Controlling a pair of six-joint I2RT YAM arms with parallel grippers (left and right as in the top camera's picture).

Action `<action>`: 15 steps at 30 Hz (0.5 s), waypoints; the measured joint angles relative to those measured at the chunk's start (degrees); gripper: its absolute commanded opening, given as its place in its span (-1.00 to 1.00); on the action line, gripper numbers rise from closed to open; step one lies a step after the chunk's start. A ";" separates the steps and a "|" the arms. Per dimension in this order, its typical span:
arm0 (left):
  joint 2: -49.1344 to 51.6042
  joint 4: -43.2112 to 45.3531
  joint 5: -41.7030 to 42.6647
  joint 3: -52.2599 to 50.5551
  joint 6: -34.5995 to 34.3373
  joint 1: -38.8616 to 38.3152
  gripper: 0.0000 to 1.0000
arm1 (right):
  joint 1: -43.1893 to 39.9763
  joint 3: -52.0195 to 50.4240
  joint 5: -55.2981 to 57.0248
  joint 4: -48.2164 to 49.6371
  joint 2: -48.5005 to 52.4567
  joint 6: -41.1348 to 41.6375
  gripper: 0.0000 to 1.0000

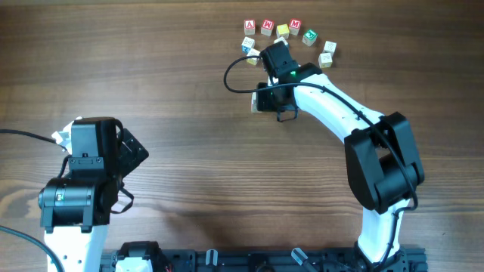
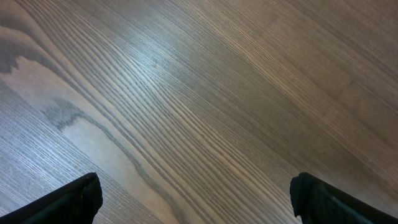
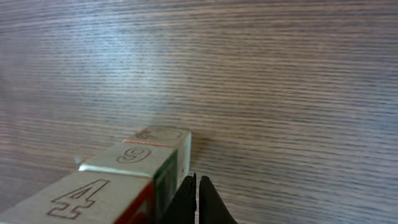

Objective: Form a tower

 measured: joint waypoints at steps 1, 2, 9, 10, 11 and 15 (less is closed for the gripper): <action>0.00 0.00 0.00 0.00 0.00 0.00 1.00 | 0.00 0.04 0.57 -0.02 0.00 0.00 -0.91; 0.00 0.02 0.00 0.00 0.00 0.00 1.00 | 0.00 0.83 1.62 -0.07 0.00 -0.04 -0.91; 0.00 0.00 0.00 0.00 0.00 0.00 1.00 | 0.00 1.62 2.78 -0.85 0.00 -0.26 -0.91; 0.00 0.00 0.00 0.00 0.00 0.00 1.00 | 0.07 1.62 2.80 -1.14 0.00 -0.28 -0.91; 0.00 0.02 0.00 0.00 0.00 0.00 1.00 | 0.17 1.62 2.78 -1.33 0.00 -0.46 -0.91; 0.00 0.00 0.00 0.00 0.02 0.00 1.00 | 1.51 1.62 3.43 -1.33 0.00 -1.33 -0.91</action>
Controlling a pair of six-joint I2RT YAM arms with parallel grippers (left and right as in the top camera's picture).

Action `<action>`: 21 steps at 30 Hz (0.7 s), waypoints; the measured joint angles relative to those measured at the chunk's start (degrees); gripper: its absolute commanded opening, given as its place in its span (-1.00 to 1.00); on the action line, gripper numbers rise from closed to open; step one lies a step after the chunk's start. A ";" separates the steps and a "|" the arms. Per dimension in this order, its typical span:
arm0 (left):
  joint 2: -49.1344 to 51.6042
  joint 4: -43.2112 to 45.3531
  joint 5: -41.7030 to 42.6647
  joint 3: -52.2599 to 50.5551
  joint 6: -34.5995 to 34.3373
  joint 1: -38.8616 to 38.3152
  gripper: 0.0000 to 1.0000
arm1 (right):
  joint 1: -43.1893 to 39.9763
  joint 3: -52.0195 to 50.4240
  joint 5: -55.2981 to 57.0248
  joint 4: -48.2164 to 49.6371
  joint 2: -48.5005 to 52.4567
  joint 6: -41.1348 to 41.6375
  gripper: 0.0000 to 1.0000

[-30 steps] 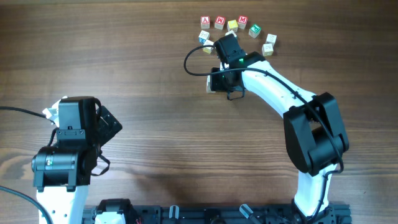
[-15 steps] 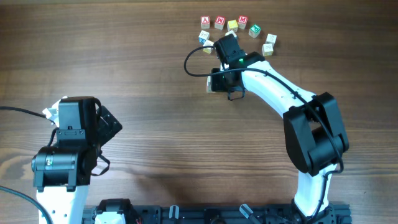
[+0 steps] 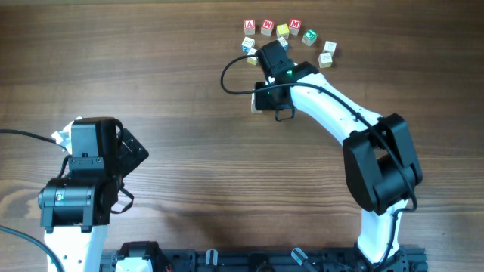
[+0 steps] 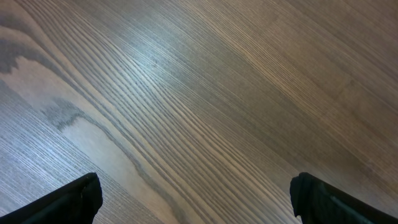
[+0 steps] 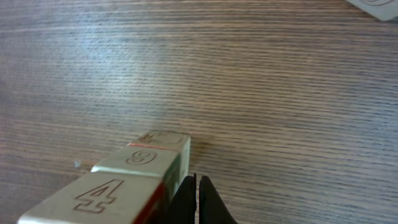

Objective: Form a tower

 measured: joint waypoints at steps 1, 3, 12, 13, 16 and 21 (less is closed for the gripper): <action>0.00 0.02 0.00 0.00 -0.02 0.00 1.00 | 0.39 0.00 0.28 0.02 0.00 -0.26 -0.91; 0.00 0.02 0.00 0.00 -0.02 0.00 1.00 | 0.94 0.00 0.61 0.02 0.00 -0.83 -0.91; 0.00 0.00 0.00 0.00 -0.02 0.00 1.00 | 0.94 0.00 3.50 -1.22 0.00 -0.22 -0.91; 0.00 0.00 0.00 0.00 -0.02 0.00 1.00 | 0.94 0.00 3.67 -1.27 0.00 -0.15 -0.91; 0.00 0.02 0.00 0.00 -0.02 0.00 1.00 | 0.94 0.00 3.93 -1.29 0.00 0.04 -0.91; 0.00 0.00 0.00 0.00 -0.02 0.00 1.00 | 0.94 0.00 5.84 -3.56 -1.16 2.58 -0.91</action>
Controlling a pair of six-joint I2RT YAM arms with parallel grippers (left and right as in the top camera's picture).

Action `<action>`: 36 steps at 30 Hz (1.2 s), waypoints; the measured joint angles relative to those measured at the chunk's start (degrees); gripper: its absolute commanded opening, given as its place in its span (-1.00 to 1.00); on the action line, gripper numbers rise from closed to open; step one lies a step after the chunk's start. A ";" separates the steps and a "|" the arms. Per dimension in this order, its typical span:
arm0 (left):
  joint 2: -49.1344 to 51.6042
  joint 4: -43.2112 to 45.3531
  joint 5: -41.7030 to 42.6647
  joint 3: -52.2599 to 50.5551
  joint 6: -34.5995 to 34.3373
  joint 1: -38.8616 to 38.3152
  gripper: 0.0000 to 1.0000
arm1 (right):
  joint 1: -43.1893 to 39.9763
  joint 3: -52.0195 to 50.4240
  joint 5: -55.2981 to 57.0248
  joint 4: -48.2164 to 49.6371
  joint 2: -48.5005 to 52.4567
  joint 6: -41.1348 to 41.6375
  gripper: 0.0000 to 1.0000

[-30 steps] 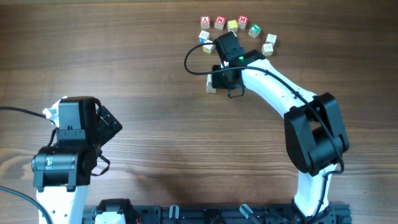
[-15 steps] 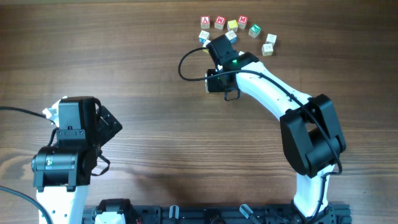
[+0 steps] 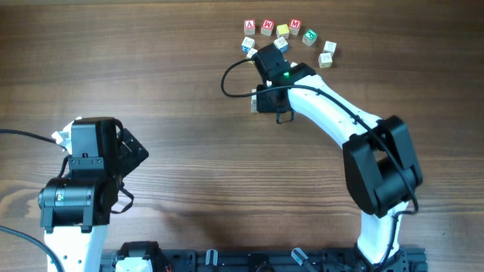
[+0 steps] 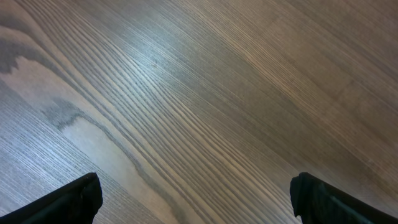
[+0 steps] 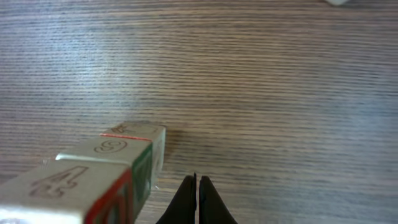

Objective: Form a tower

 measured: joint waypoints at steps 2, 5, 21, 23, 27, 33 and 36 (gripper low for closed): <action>0.00 0.02 0.00 0.00 0.00 0.00 1.00 | 0.00 0.00 0.57 -0.15 -2.80 0.61 -0.91; 0.00 0.00 0.00 0.00 0.00 0.00 1.00 | 0.00 0.35 0.83 -0.11 -5.25 1.42 -0.91; 0.00 0.00 0.00 0.00 0.00 0.00 1.00 | 0.00 0.35 -0.98 -0.02 -5.33 2.01 -0.91; 0.00 0.02 0.00 0.00 0.00 0.00 1.00 | 0.00 0.35 -1.44 -0.04 -5.33 2.03 -0.91; 0.00 0.02 0.00 0.00 0.02 0.00 1.00 | 0.00 0.35 -2.12 -0.61 -5.33 2.91 -0.91; 0.00 0.02 0.00 0.00 0.00 0.00 1.00 | 0.00 0.35 -3.91 -0.83 -5.33 3.52 -0.91; 0.00 0.02 0.00 0.00 0.00 0.00 1.00 | 0.00 0.35 -4.50 -0.83 -5.33 3.52 -0.92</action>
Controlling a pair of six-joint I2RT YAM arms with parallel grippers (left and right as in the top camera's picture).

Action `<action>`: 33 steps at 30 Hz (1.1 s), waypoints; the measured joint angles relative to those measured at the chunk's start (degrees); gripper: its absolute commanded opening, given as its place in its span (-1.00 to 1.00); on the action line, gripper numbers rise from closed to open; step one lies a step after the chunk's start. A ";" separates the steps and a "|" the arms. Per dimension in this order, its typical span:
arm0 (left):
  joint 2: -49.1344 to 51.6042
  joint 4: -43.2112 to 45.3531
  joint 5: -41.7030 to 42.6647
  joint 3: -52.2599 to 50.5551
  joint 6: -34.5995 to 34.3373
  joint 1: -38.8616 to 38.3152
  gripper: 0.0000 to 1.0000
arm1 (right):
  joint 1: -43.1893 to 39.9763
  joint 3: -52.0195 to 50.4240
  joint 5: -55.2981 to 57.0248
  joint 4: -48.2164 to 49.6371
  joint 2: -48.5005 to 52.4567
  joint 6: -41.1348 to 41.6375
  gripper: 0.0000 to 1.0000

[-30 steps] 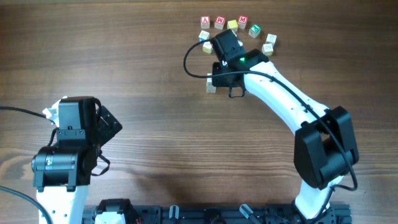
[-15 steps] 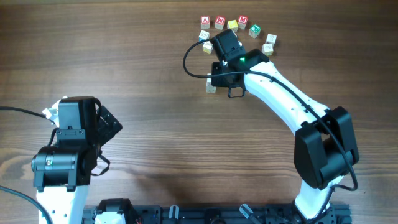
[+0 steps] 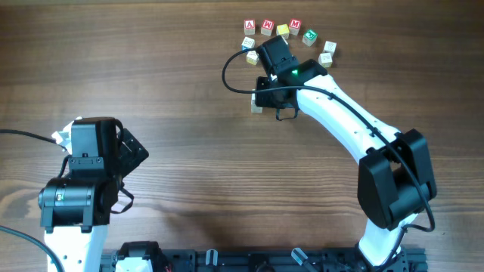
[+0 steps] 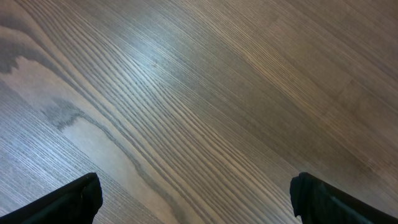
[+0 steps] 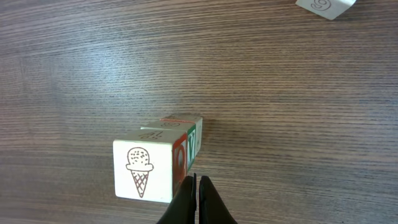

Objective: Form a tower

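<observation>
A tower of picture blocks (image 5: 142, 169) stands on the wooden table, seen from above in the right wrist view. Its top face shows an ice cream cone, and the red and green sides of lower blocks (image 5: 189, 134) peek out behind. My right gripper (image 5: 196, 188) is shut with nothing in it, its tips just beside the tower's right edge. In the overhead view the right arm covers most of the tower (image 3: 256, 108). My left gripper (image 4: 196, 202) is open over bare wood at the near left, far from the blocks.
Several loose letter blocks lie in an arc at the far edge, among them a red one (image 3: 267, 26), a green one (image 3: 309, 35) and a pale one (image 3: 325, 59). One white block (image 5: 324, 6) shows at the top of the right wrist view.
My right gripper, still shut, has risen: it was low beside the tower's numbered side faces and now looks down on the ice cream top face. The left arm has not moved.
My shut right gripper stayed low against the tower's side at the first two moments, then stood a little to the right of it. Now it is higher, above and beside the standing tower. The left gripper stayed open over bare wood throughout.
</observation>
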 measured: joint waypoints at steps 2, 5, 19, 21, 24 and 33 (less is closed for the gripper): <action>0.00 0.00 0.00 0.00 0.00 0.00 1.00 | 0.00 0.00 -0.63 0.02 0.00 0.00 -0.91; 0.00 -0.02 0.00 0.00 0.00 0.00 1.00 | 0.00 0.00 -1.27 0.02 0.00 0.00 -0.91; 0.00 0.00 0.00 0.00 0.00 0.00 1.00 | 0.00 0.00 -2.08 -0.11 0.00 0.00 -0.91; 0.00 -0.02 0.00 0.00 0.02 0.00 1.00 | 0.00 0.00 -2.08 -0.17 0.00 0.00 -0.91; 0.00 -0.02 0.00 0.00 0.00 0.00 1.00 | 0.00 0.00 -2.08 -0.26 0.00 0.00 -0.91; 0.00 0.00 0.00 0.00 0.02 0.00 1.00 | 0.00 0.00 -2.29 -0.33 0.00 0.00 -0.91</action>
